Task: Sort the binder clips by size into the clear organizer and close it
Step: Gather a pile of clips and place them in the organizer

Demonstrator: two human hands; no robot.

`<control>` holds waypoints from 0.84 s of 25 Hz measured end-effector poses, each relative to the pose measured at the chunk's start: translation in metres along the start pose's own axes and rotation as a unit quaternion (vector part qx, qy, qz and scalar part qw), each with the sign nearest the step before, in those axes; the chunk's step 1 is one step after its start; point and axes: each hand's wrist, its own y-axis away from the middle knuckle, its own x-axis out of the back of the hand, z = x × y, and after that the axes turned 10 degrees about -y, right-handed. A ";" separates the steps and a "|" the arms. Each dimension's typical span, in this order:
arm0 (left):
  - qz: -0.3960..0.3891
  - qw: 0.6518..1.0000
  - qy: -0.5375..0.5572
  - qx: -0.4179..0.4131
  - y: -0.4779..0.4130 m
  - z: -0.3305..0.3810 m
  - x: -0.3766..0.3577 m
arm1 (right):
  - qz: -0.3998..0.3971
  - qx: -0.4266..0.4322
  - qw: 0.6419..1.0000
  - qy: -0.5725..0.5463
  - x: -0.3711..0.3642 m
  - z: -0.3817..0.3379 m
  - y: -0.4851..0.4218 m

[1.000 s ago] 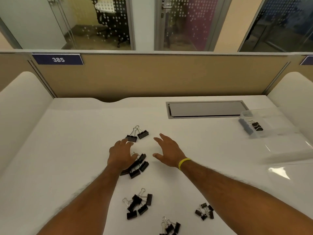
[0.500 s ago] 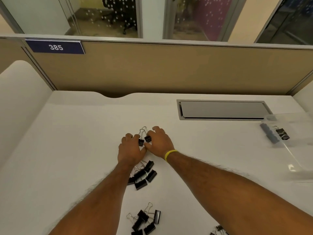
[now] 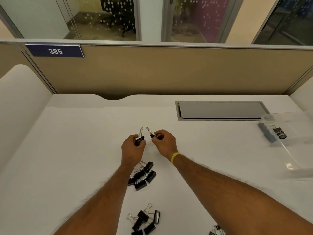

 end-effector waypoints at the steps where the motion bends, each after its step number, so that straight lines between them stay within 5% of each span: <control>1: -0.007 0.998 0.050 0.033 0.006 0.006 -0.001 | 0.010 -0.023 0.999 -0.047 0.003 -0.001 0.006; 7: -0.072 0.971 0.221 0.057 0.042 0.038 -0.017 | 0.017 -0.064 0.977 -0.201 0.024 -0.002 0.037; 21: -0.229 0.952 0.196 -0.052 0.138 0.118 -0.094 | 0.089 -0.009 0.975 -0.203 0.154 0.006 0.103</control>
